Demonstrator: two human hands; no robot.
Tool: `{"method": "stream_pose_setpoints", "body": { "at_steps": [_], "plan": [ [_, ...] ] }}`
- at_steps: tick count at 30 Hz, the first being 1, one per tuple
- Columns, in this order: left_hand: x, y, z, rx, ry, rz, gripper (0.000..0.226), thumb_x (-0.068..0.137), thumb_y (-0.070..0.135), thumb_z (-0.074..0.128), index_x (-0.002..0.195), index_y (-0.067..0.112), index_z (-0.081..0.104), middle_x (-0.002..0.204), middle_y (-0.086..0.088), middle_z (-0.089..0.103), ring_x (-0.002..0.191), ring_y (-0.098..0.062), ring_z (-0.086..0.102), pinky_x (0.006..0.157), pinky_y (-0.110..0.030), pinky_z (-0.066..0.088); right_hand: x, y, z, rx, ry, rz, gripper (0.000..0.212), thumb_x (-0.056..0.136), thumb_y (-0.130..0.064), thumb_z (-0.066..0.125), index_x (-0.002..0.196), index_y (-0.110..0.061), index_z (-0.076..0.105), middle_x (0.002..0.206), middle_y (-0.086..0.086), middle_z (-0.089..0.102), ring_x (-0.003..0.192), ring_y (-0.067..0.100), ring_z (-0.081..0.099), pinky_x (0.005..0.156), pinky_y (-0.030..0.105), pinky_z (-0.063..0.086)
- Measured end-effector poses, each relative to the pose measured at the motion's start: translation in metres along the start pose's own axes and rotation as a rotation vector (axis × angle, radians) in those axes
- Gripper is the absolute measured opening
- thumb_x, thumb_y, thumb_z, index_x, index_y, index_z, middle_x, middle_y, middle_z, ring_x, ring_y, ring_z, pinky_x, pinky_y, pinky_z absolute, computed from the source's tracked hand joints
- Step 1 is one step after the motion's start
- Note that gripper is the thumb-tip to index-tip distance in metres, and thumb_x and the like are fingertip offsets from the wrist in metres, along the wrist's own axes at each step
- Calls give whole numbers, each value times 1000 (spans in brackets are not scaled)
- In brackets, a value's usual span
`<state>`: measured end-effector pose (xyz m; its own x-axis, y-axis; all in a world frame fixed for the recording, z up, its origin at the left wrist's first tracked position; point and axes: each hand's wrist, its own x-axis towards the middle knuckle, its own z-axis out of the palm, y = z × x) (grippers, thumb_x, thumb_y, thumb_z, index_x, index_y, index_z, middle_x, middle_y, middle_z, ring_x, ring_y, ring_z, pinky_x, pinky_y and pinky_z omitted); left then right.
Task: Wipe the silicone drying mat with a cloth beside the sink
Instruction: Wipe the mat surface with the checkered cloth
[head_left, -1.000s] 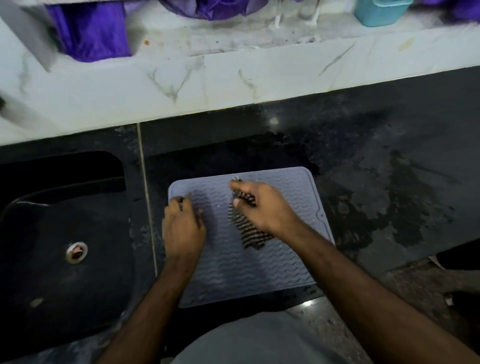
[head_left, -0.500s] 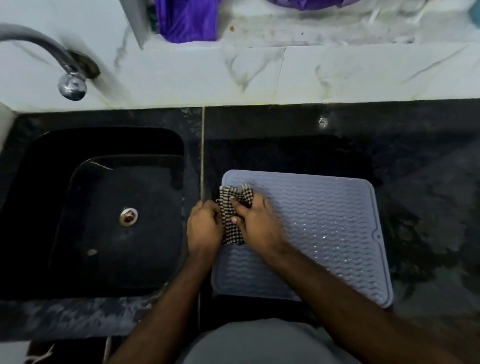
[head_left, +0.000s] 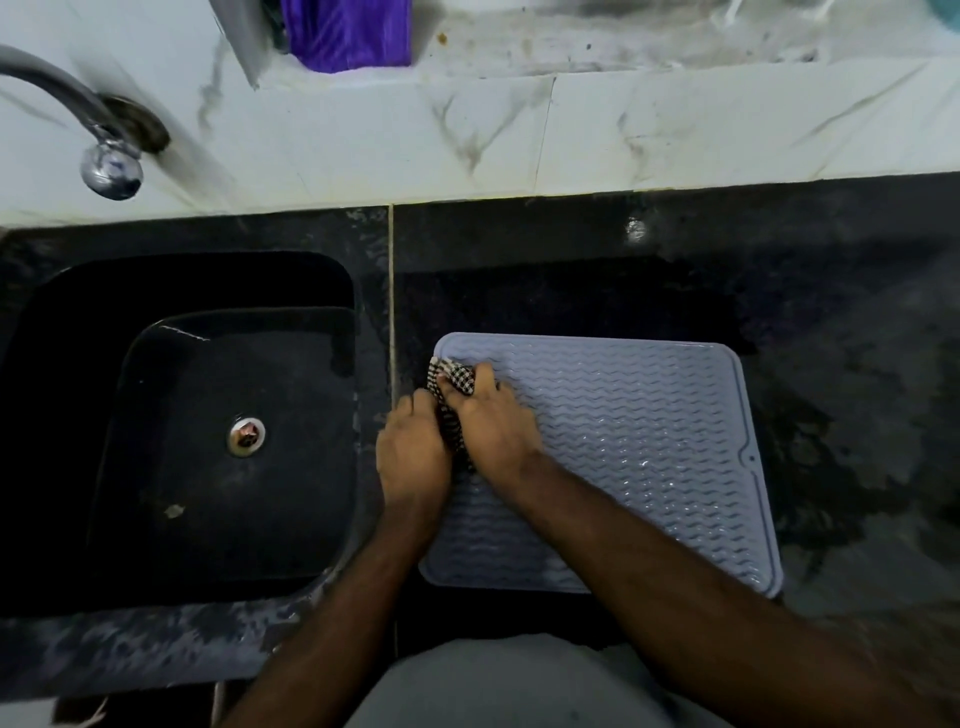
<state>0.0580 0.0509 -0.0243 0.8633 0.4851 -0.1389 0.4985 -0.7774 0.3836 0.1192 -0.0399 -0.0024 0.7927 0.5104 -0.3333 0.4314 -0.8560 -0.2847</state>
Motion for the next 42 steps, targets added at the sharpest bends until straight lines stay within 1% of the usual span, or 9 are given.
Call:
{"method": "stream_pose_setpoints", "body": {
  "at_steps": [5,9,14,17,20,23,27,31,42],
  "plan": [
    [-2,8,1,147,13,48,21,102,17,45,123,20,47,105,-11,60,93,-32,62,73,-45,50,-5,33,-13,-97,1,-20,51,101,-34,48,145,-50,30,128,7,32,114,31,43,87,52,51],
    [-2,15,6,243,-46,73,49,100,8,41,144,28,38,109,-12,53,100,-32,56,81,-44,51,-27,79,-26,-170,3,51,57,100,-27,51,144,-54,28,125,7,30,116,31,42,87,52,52],
    [-2,18,5,256,-33,75,55,98,3,37,146,29,42,108,-12,53,101,-32,56,85,-44,48,-42,114,-38,-253,-8,76,74,93,-16,62,147,-50,26,120,7,31,110,27,44,83,46,55],
    [1,16,5,262,-45,73,51,101,7,38,148,25,44,113,-12,52,105,-31,54,89,-43,46,-41,109,-35,-265,15,89,71,92,-14,63,147,-47,31,119,7,32,105,26,45,77,43,57],
    [-1,24,6,186,-40,234,44,102,15,48,146,16,48,131,-13,50,115,-31,52,97,-43,45,-41,106,-31,-232,37,118,67,92,-14,63,145,-46,35,122,8,30,108,27,43,75,44,58],
    [-15,54,20,-8,-158,407,62,103,40,48,157,13,30,153,-12,41,137,-29,41,113,-42,36,-40,105,-32,-197,37,132,60,94,-20,61,143,-45,37,123,8,31,111,28,42,76,45,57],
    [-22,77,41,40,-115,337,86,99,62,38,162,11,9,144,-15,43,131,-30,41,111,-44,37,-41,114,-40,-132,31,120,54,93,-35,60,141,-50,39,122,6,31,114,27,41,81,46,54],
    [-12,85,42,95,-68,266,90,96,73,26,163,16,7,140,-15,46,125,-31,45,104,-43,41,-50,150,-46,-104,33,154,43,101,-35,45,138,-56,39,124,5,30,119,29,38,85,50,51],
    [-17,116,46,305,-172,170,103,84,89,16,162,24,2,148,-19,33,133,-37,37,110,-51,39,-75,210,-60,-152,19,183,50,100,-31,47,141,-58,35,123,4,28,117,27,36,89,45,50]
  ]
}}
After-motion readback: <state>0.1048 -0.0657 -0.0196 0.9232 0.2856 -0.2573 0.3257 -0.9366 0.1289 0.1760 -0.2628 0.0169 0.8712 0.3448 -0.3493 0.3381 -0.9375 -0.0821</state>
